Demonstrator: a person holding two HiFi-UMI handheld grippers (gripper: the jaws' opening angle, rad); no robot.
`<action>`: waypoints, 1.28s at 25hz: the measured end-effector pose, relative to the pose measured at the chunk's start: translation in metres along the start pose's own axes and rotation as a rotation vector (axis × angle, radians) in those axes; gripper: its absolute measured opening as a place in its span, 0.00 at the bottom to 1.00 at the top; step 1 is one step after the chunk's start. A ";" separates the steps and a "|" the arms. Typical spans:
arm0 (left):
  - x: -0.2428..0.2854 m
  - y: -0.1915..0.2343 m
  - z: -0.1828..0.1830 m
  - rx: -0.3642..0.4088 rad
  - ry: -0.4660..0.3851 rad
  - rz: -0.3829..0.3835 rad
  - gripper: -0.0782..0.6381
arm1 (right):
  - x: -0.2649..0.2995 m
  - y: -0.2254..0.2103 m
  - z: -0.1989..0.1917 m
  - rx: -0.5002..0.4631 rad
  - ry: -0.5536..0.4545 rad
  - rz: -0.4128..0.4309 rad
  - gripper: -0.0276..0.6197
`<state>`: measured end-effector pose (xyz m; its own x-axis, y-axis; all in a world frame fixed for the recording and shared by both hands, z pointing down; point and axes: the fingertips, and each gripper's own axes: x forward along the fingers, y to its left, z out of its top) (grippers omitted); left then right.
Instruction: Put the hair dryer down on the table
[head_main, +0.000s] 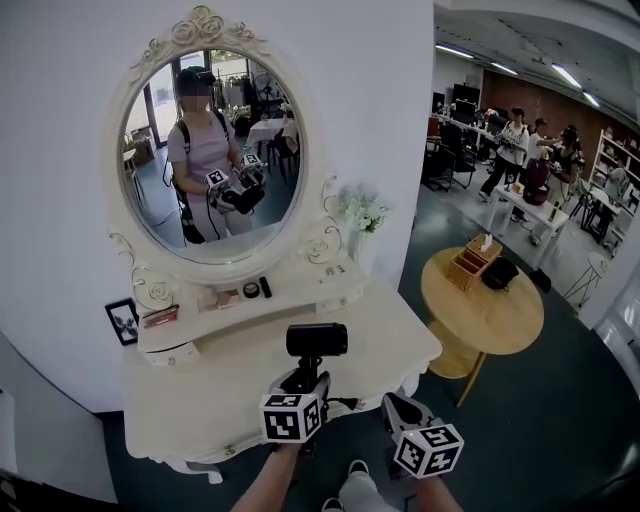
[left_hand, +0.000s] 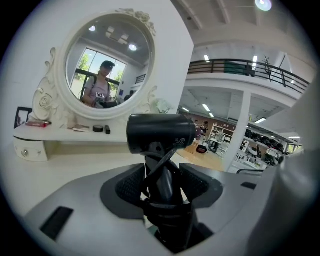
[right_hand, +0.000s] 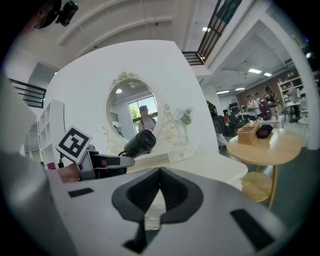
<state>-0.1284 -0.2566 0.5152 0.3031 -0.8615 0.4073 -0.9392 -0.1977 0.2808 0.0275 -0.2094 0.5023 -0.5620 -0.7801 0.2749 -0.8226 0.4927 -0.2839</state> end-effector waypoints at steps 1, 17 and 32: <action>0.010 0.000 0.001 0.006 0.011 0.003 0.41 | 0.005 -0.004 0.003 0.001 -0.001 0.002 0.05; 0.131 0.016 -0.014 0.090 0.212 0.051 0.41 | 0.064 -0.048 0.031 0.002 0.013 0.017 0.05; 0.182 0.033 -0.040 0.119 0.360 0.090 0.41 | 0.085 -0.069 0.049 0.008 -0.003 0.016 0.05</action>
<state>-0.0982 -0.4009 0.6335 0.2362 -0.6626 0.7108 -0.9703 -0.1998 0.1363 0.0404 -0.3281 0.5000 -0.5751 -0.7731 0.2676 -0.8127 0.5024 -0.2952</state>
